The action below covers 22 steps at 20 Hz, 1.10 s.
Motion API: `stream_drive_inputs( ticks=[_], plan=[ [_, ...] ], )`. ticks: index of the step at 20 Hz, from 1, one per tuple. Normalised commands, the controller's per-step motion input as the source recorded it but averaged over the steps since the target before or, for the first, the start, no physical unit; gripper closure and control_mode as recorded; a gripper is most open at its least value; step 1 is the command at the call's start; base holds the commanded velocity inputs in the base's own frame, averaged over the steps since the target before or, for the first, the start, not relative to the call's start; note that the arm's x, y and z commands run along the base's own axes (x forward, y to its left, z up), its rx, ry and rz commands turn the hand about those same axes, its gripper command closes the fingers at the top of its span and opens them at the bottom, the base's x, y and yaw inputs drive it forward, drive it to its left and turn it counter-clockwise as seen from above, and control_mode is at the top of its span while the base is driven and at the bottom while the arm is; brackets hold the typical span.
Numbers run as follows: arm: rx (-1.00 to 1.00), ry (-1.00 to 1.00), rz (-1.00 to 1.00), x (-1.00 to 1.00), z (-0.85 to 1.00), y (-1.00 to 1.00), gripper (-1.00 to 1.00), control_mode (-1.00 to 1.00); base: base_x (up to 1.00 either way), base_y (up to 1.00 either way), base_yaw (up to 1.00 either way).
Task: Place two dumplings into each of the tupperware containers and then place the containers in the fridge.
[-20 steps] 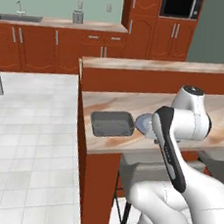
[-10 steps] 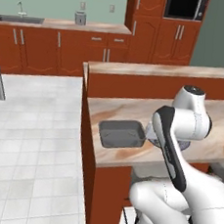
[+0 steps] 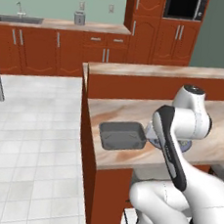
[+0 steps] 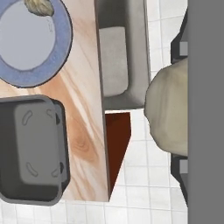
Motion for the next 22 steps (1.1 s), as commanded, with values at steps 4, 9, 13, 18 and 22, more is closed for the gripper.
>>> stream_drive_inputs(
  ticks=[4, 9, 13, 18, 22],
  plan=[
    [0.0, 0.01, 0.0, 0.57, 0.0, 0.28, 1.0, -1.0, 0.0, 0.0, 0.0],
    [0.0, 0.03, 0.0, 0.95, 0.0, 0.48, 1.0, -1.0, 0.0, 0.0, 0.0],
    [0.0, 0.09, 0.0, 1.0, -0.11, 0.19, 1.0, -1.0, 0.0, 0.0, 0.0],
    [0.0, 0.17, 0.0, 0.95, -0.45, 0.01, 1.0, -1.0, 0.0, 0.0, 0.0],
    [0.0, 0.13, 0.0, 0.7, -0.67, 0.0, 1.0, -1.0, 0.0, 0.0, 0.0]
  ],
)
